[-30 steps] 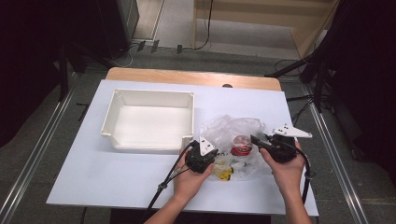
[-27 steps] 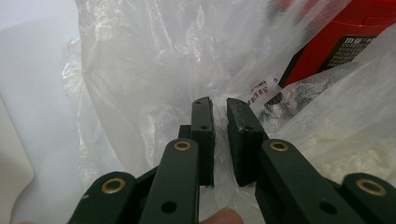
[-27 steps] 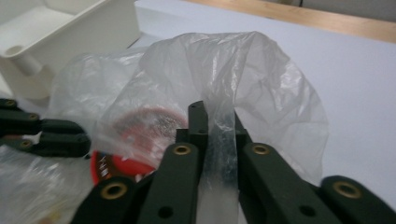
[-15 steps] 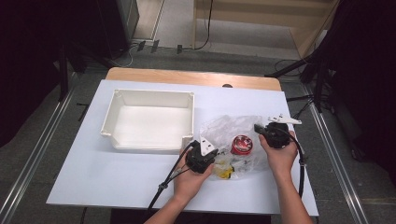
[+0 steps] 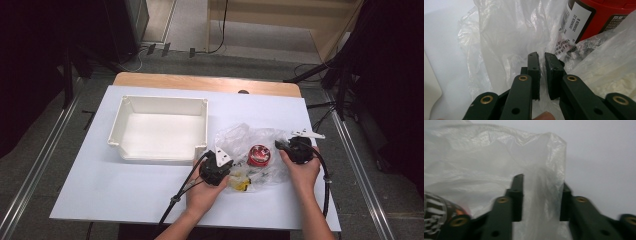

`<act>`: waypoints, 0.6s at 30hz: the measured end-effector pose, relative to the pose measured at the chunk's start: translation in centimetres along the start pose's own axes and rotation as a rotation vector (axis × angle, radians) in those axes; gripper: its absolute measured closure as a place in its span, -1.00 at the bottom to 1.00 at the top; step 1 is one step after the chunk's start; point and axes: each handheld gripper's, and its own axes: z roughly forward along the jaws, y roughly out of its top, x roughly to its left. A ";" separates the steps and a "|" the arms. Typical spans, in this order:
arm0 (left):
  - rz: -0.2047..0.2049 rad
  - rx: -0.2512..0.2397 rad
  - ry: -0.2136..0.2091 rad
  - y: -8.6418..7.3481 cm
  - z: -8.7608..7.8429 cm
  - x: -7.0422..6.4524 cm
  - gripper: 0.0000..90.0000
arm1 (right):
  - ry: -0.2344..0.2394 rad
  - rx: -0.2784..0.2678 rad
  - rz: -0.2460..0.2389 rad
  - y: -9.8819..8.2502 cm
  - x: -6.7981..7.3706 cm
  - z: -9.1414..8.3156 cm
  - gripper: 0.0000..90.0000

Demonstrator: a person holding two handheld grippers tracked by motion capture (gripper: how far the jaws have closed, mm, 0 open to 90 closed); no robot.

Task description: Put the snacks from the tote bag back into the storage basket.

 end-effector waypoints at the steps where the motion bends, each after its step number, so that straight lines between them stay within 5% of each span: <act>1: -0.001 0.000 0.001 0.0 0.0 0.0 0.86 | 0.001 -0.031 -0.003 0.1 0.1 -0.8 0.23; 6: 0.000 0.004 0.005 0.0 0.1 -0.1 0.86 | 0.016 -0.206 -0.017 0.7 0.9 -5.6 0.17; 9: 0.005 0.000 0.004 0.0 0.1 -0.1 0.84 | 0.051 -0.287 -0.046 0.1 1.9 -8.2 0.47; 12: 0.005 0.003 0.005 0.0 0.1 -0.1 0.84 | 0.085 -0.263 -0.073 -1.4 3.4 -8.8 0.80; 18: 0.008 0.009 0.007 0.0 0.1 -0.1 0.84 | 0.126 -0.100 -0.014 -4.9 4.2 -6.4 1.00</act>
